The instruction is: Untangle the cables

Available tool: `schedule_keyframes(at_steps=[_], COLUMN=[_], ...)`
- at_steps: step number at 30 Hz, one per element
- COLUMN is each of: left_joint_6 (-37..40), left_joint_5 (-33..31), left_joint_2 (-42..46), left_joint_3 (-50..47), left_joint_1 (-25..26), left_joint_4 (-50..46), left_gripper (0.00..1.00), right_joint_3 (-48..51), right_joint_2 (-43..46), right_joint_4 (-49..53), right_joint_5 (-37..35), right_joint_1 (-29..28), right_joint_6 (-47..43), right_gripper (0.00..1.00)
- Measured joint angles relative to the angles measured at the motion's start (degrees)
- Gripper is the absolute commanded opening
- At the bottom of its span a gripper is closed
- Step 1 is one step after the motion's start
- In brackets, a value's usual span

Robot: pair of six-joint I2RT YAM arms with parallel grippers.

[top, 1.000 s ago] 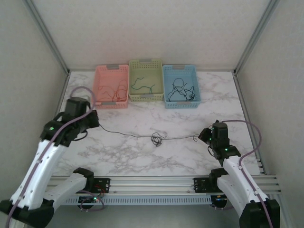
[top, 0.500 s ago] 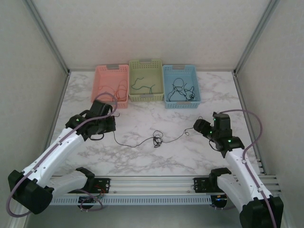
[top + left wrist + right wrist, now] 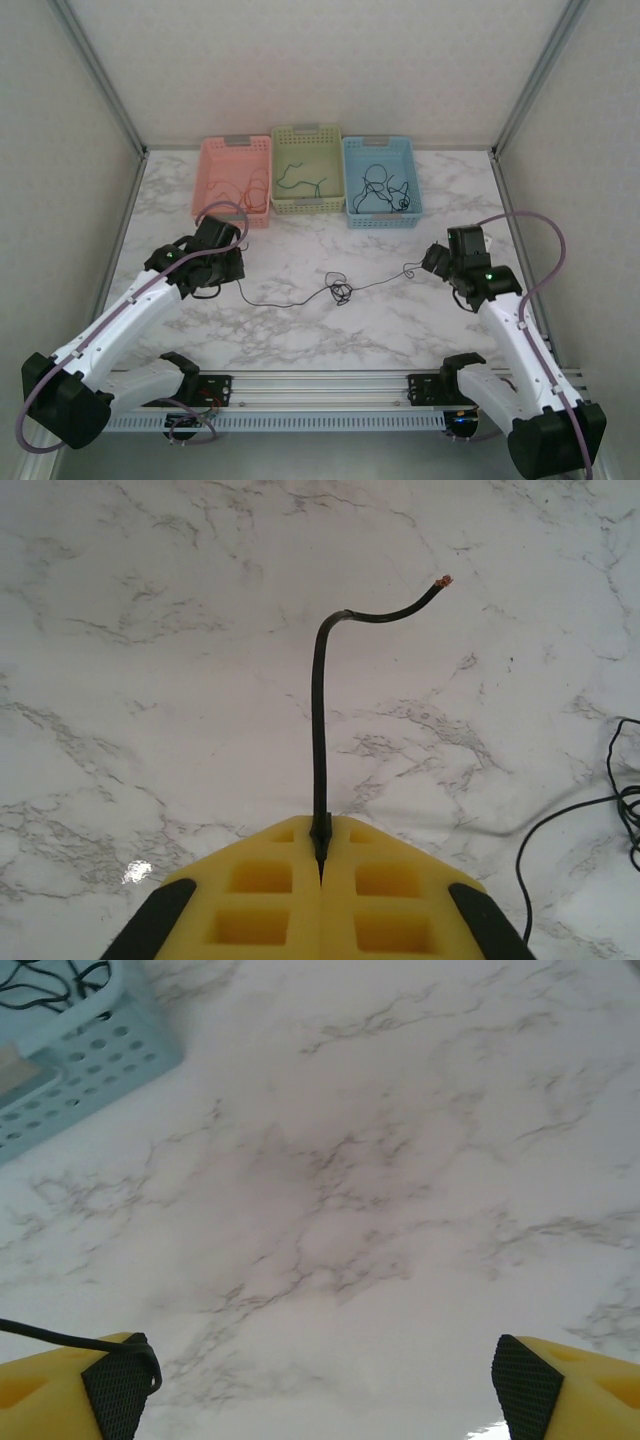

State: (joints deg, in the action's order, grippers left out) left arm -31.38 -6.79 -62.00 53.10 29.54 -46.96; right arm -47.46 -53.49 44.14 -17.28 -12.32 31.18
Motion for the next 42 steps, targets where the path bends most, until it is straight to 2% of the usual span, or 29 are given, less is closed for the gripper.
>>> schedule_keyframes(at_steps=[3, 7, 9, 13, 17, 19, 22, 24, 26, 27, 29, 30, 31, 32, 34, 38, 42], left_joint_6=[-0.1, -0.2, -0.2, -0.2, 0.2, 0.3, 0.7, 0.8, 0.7, 0.7, 0.8, 0.8, 0.9, 1.0, 1.3, 1.6, 1.7], left_joint_5=[-0.2, -0.2, -0.1, -0.1, -0.1, 0.1, 0.3, 0.3, 0.3, 0.5, 0.5, 0.5, 0.6, 0.7, 0.7, 0.7, 0.7], left_joint_2=[0.0, -0.9, -1.9, -3.6, -5.3, -5.7, -6.0, -6.3, -7.0, -7.3, -8.1, -8.5, -8.8, -9.1, -9.6, -9.7, -9.7], left_joint_3=[0.0, 0.0, 0.0, 0.0, 1.3, 2.3, 3.1, 3.1, 3.1, 3.1, 3.1, 3.1, 3.1, 3.3, 3.8, 4.9, 5.0], left_joint_1=[0.0, 0.0, 0.0, 0.0, 0.0, 0.0, 0.0, 0.0, 0.0, 0.0, 0.0, 0.0, 0.0, 0.0, 0.0, 0.0, 0.0], left_joint_4=[0.0, 0.3, 0.7, 1.1, 0.8, 0.9, 1.0, 1.1, 1.5, 1.6, 1.9, 2.0, 2.0, 1.9, 1.9, 1.9, 1.9], left_gripper=[0.0, 0.0, 0.0, 0.0, 0.0, 0.0, 0.0, 0.0, 0.0, 0.0, 0.0, 0.0, 0.0, 0.0, 0.0, 0.0, 0.0], right_joint_3=[-4.3, -4.3, -3.7, -1.3, 1.2, 1.9, 4.7, 7.1, 8.5, 8.5, 8.0, 7.5, 7.2, 7.1, 7.8, 10.0, 8.2], right_joint_2=[-2.3, -2.1, -2.1, -1.4, -1.3, -1.7, -1.7, -1.3, -0.6, -0.3, 0.7, 1.4, 2.0, 2.9, 4.3, 4.8, 7.6], right_joint_4=[-1.5, -5.5, -5.5, -2.3, 3.8, 5.1, 5.2, 5.5, 6.8, 7.7, 9.4, 10.6, 11.1, 11.4, 11.1, 12.7, 11.5], right_joint_5=[1.8, 17.0, 21.6, 24.0, 23.6, 26.0, 30.2, 32.5, 33.4, 33.4, 31.8, 30.7, 30.0, 29.4, 30.0, 29.6, 27.3], right_joint_1=[0.0, 0.0, -0.1, -0.1, -4.5, -6.7, -7.0, -7.0, -7.0, -7.0, -7.0, -7.0, -7.1, -7.1, -7.1, -7.1, -7.1], right_joint_6=[-2.1, -3.3, -3.2, -2.3, 1.7, 4.0, 7.1, 8.7, 9.8, 10.3, 10.8, 11.0, 11.4, 12.0, 13.3, 15.7, 15.1], right_gripper=[0.84, 0.73, 0.68, 0.58, 0.58, 0.56, 0.36, 0.18, 0.11, 0.16, 0.53, 0.62, 0.65, 0.64, 0.56, 0.47, 0.43])
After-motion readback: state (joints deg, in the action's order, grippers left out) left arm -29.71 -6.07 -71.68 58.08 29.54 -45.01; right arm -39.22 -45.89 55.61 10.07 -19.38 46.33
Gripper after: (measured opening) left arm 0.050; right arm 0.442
